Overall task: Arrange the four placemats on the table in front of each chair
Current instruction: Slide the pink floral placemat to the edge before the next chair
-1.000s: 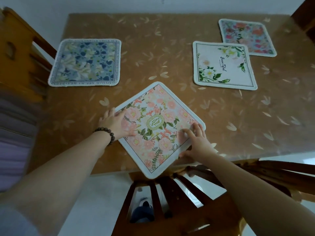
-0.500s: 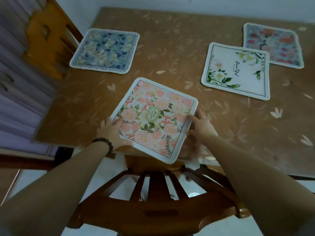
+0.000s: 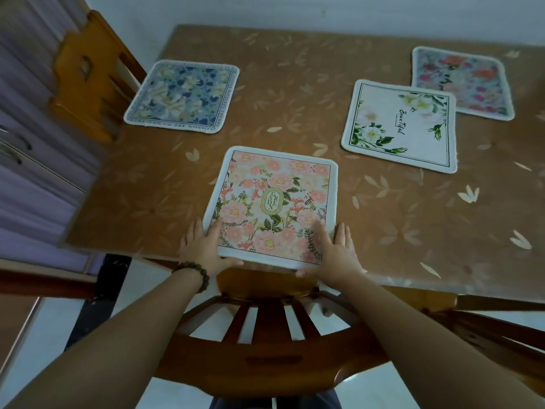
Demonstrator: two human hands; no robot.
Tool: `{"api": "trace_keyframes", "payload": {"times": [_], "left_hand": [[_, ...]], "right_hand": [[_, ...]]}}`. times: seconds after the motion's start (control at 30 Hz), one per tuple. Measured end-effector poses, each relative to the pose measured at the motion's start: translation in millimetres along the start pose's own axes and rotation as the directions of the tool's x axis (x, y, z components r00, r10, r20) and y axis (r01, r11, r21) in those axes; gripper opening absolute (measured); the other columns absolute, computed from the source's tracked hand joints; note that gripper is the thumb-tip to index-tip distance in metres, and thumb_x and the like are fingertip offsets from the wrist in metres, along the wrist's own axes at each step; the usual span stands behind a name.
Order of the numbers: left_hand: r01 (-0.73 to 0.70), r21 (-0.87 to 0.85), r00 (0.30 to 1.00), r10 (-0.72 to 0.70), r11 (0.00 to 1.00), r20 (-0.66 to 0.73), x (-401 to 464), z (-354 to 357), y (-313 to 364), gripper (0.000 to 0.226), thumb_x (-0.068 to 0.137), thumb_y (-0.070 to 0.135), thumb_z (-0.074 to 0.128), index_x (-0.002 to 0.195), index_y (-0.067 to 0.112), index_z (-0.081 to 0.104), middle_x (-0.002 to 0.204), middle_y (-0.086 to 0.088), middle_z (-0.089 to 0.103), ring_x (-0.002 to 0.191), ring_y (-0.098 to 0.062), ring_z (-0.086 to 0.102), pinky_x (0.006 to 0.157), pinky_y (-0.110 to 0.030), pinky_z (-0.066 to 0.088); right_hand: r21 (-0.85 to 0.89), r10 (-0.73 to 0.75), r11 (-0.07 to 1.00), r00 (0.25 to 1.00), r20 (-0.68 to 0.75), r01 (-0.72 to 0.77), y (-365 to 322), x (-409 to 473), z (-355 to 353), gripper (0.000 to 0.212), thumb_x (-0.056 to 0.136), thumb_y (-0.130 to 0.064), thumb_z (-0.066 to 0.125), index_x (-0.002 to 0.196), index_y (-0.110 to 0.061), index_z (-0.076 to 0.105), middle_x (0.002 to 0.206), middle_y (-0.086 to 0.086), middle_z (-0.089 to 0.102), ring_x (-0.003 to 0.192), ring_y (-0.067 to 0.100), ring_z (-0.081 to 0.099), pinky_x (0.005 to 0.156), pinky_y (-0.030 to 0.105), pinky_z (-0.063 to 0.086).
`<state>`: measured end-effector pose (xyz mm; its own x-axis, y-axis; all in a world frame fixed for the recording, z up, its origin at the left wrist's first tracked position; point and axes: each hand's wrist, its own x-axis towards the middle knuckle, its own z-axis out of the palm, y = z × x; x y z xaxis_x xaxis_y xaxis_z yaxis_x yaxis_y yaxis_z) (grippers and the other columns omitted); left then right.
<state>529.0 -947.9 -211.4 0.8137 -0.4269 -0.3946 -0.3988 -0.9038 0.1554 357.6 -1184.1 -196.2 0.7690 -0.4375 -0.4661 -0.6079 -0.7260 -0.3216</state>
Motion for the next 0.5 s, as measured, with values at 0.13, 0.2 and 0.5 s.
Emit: {"api": "trace_keyframes", "payload": {"times": [0.13,0.2,0.5], "left_hand": [[-0.021,-0.036,0.999,0.02,0.999,-0.034,-4,4,-4,0.117,0.054,0.081,0.063,0.148,0.036,0.011,0.158,-0.012,0.002,0.143,-0.033,0.001,0.112,-0.053,0.013],[-0.035,-0.042,0.998,0.033,0.998,-0.044,-5,3,-6,0.114,0.055,0.079,0.065,0.147,0.036,0.014,0.157,-0.012,0.005,0.142,-0.034,0.005,0.112,-0.053,0.015],[-0.091,-0.077,0.991,0.083,0.993,-0.103,-15,6,-10,0.098,0.064,0.068,0.069,0.145,0.035,0.025,0.156,-0.011,0.015,0.14,-0.031,0.012,0.111,-0.051,0.021]], "right_hand": [[0.049,-0.013,0.999,0.999,-0.032,0.014,-5,-5,11,0.123,0.065,-0.054,0.078,0.146,-0.04,-0.014,0.154,0.019,-0.021,0.141,0.031,-0.022,0.115,0.045,0.004],[0.078,-0.008,0.997,0.999,-0.049,0.012,-4,-5,11,0.118,0.067,-0.05,0.078,0.147,-0.04,-0.009,0.156,0.016,-0.018,0.142,0.029,-0.02,0.115,0.045,0.007],[0.09,0.041,0.995,0.998,-0.044,-0.037,-4,-9,13,0.115,0.069,-0.042,0.08,0.147,-0.042,-0.004,0.157,0.011,-0.018,0.143,0.027,-0.016,0.115,0.044,0.011]]}}
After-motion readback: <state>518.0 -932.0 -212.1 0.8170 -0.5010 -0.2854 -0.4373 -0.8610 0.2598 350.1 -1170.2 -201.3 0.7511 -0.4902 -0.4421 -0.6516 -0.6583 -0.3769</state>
